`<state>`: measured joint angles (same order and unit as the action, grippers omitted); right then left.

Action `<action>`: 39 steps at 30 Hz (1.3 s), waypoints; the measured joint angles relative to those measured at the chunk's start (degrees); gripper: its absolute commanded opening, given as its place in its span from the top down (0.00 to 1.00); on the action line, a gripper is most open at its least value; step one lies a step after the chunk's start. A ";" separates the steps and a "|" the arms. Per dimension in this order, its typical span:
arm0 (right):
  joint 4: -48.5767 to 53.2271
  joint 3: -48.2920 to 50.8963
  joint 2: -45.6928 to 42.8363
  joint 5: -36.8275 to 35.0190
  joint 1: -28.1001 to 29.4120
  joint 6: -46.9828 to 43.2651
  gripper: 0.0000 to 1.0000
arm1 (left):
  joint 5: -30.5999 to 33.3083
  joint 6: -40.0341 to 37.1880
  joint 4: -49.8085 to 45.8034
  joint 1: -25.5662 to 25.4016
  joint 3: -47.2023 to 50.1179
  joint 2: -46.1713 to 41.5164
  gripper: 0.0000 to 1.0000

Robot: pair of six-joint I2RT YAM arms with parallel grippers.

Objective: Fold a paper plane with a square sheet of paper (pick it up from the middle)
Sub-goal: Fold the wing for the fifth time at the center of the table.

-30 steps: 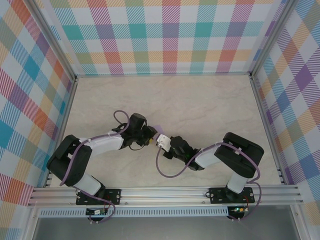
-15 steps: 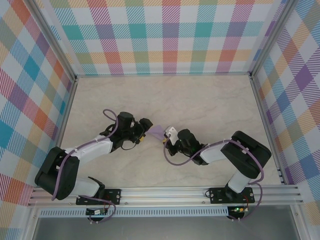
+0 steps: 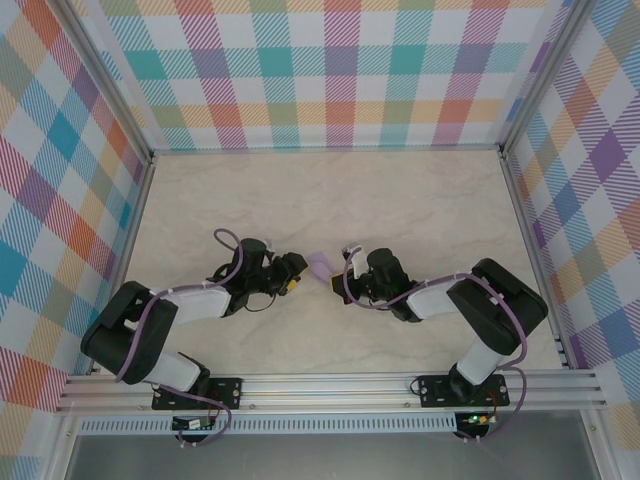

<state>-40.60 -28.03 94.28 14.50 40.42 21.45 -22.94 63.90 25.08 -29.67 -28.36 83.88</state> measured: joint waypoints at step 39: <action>-0.52 -1.44 4.66 11.52 -5.84 22.29 0.96 | -5.16 2.73 17.16 -4.44 -2.95 14.16 0.58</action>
<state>-41.12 -29.47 98.94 26.02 34.59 43.75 -28.10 66.63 42.24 -34.11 -31.31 98.04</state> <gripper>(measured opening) 0.049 0.420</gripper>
